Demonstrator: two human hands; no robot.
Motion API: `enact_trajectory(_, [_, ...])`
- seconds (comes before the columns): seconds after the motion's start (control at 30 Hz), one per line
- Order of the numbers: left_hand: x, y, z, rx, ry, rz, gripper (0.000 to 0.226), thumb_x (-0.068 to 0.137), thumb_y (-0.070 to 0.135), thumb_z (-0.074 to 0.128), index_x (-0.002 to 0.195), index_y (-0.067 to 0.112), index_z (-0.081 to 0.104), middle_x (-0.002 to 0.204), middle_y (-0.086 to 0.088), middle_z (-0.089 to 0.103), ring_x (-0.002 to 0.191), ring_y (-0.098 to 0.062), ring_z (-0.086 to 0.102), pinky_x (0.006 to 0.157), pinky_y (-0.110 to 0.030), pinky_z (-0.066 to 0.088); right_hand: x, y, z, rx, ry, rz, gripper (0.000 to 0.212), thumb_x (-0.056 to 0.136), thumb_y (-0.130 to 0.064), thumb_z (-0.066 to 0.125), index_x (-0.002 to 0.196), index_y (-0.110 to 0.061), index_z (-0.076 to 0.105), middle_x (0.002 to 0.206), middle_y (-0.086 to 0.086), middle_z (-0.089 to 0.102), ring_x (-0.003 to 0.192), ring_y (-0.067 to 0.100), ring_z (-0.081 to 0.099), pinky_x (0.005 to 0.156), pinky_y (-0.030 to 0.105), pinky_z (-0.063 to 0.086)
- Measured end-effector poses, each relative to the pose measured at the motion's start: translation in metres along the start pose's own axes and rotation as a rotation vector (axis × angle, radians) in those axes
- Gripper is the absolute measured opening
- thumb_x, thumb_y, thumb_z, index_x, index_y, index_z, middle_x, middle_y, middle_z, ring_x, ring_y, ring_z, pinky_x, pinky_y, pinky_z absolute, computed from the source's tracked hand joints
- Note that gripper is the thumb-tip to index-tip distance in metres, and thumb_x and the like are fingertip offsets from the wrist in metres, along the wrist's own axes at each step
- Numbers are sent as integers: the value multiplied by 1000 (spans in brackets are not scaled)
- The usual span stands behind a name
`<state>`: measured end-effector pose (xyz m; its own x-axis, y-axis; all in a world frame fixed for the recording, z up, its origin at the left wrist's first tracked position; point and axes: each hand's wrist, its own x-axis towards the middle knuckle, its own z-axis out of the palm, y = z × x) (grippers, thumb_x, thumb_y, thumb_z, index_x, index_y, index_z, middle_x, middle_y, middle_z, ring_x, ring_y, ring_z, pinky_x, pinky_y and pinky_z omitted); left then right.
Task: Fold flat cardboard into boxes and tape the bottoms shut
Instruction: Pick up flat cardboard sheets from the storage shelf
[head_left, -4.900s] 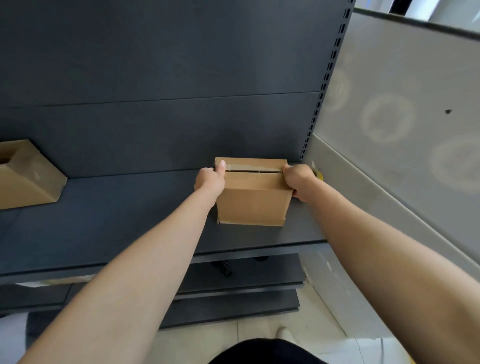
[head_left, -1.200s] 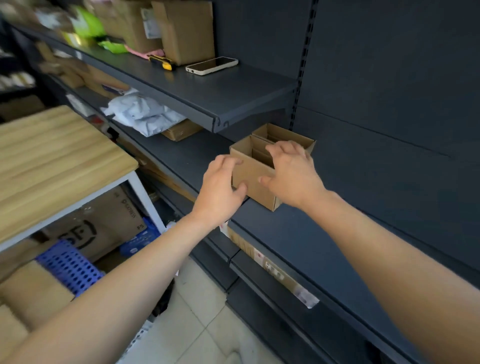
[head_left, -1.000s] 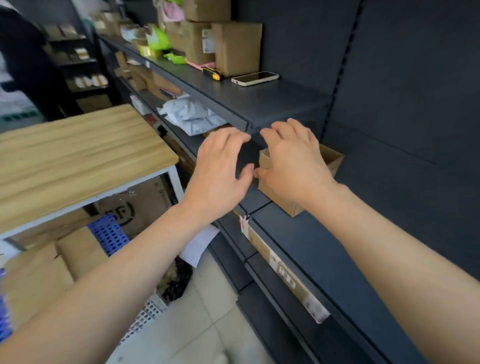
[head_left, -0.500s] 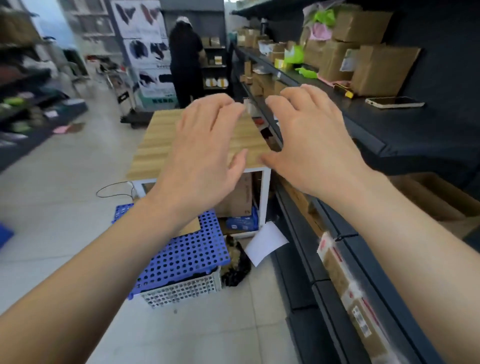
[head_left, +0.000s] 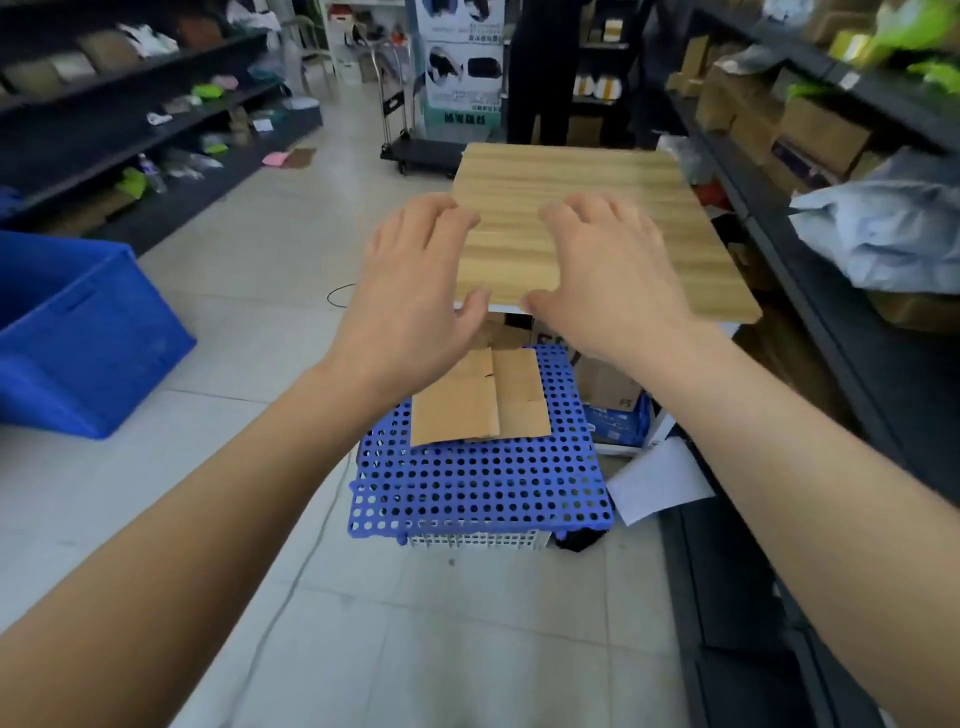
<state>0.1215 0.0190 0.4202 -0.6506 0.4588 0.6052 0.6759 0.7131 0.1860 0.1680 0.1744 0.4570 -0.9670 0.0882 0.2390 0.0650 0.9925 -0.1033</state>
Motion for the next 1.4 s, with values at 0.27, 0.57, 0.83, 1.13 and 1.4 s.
enact_trajectory(0.27, [12,-84,119,-27,-244,-278,46,88,21,58,130,6,48,131,-12,46,122,-30,43,103,-37,28,97,17,130,129,-277,47,64,88,-39,62,140,-8,38,140,13,43,131,31,35,106,41,33])
enact_trajectory(0.57, [-18,-156,250,-34,-634,-573,53,93,29,55,139,8,39,140,-11,40,127,-28,40,107,-40,30,152,51,283,241,-602,147,66,94,-39,55,145,-5,32,148,15,36,131,32,40,98,40,43])
enact_trajectory(0.83, [-42,-213,354,-172,-850,-777,57,93,34,57,139,8,37,143,-11,35,121,-30,46,103,-47,39,169,79,401,415,-666,444,78,94,-44,55,150,-3,21,155,15,28,137,32,34,106,37,35])
enact_trajectory(1.13, [-73,-244,436,-329,-766,-1388,107,78,48,72,151,6,5,155,-18,14,140,-37,24,111,-51,31,154,115,502,593,-652,909,105,80,-57,66,153,-12,6,157,12,13,142,34,22,111,46,32])
enact_trajectory(1.4, [-81,-255,460,-453,-609,-1698,108,74,40,79,149,4,11,150,-14,29,135,-34,35,104,-48,38,148,134,537,592,-641,1113,103,78,-54,69,150,-6,12,146,14,37,133,34,36,109,47,35])
